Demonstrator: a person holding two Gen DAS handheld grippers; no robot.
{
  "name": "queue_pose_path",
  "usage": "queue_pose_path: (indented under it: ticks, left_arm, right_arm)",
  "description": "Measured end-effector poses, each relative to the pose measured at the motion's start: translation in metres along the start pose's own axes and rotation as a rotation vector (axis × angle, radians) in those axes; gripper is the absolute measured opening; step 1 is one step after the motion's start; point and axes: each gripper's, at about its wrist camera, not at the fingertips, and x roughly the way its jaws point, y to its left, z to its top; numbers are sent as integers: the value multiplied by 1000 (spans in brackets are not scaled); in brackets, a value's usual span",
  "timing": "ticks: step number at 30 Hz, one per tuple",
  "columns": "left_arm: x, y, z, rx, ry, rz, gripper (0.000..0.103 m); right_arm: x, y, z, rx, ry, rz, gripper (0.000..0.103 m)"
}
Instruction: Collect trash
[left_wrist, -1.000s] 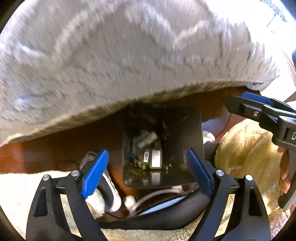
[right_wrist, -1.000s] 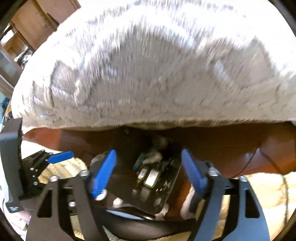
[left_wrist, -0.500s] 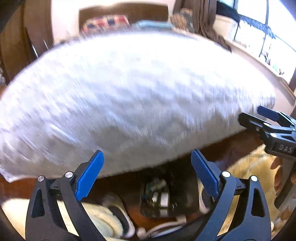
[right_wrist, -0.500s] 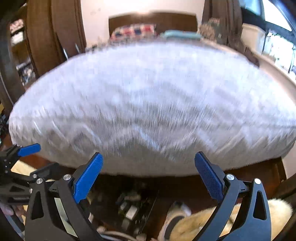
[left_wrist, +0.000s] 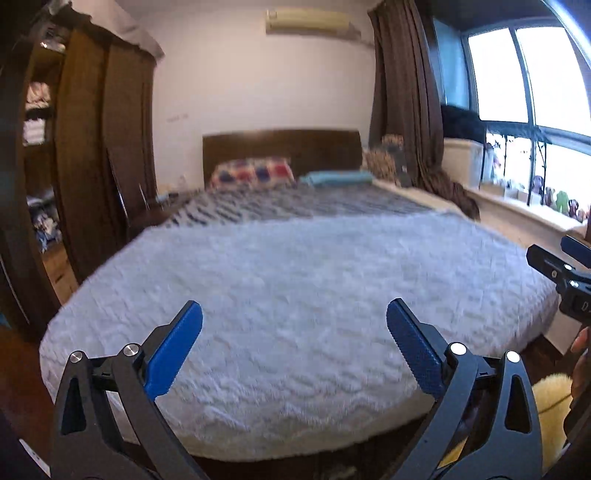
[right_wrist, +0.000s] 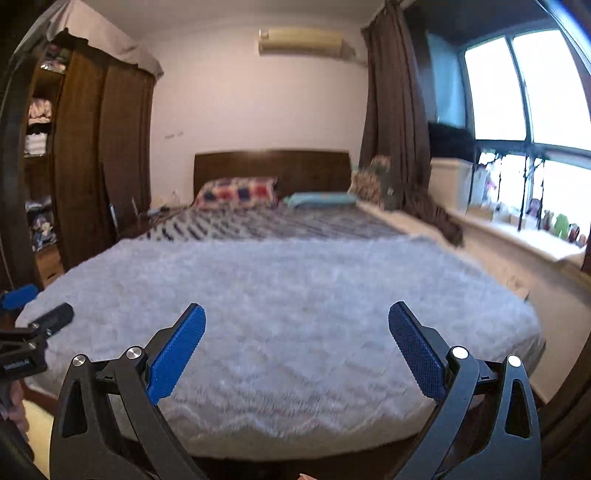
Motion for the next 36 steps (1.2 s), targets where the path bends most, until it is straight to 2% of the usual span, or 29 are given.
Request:
queue_pose_path:
  ticks: [2, 5, 8, 11, 14, 21, 36]
  left_arm:
    - [-8, -2, 3, -5, -21, 1, 95]
    - [-15, -2, 9, -49, -46, -37, 95]
    - [-14, -4, 7, -70, -50, -20, 95]
    - [-11, -8, 0, -37, -33, 35, 95]
    - [-9, -9, -5, -30, -14, 34, 95]
    - [-13, -10, -12, -28, -27, 26, 95]
    - [-6, -3, -17, -59, 5, 23, 95]
  right_arm:
    - [0, 2, 4, -8, -19, -28, 100]
    - [1, 7, 5, -12, -14, -49, 100]
    - [-6, 7, 2, -7, -6, -52, 100]
    - [-9, 15, -6, -47, 11, -61, 100]
    - [-9, 15, -11, -39, 20, -67, 100]
    - [-2, 17, -21, -20, 44, -52, 100]
    - [-2, 16, -27, -7, 45, -58, 100]
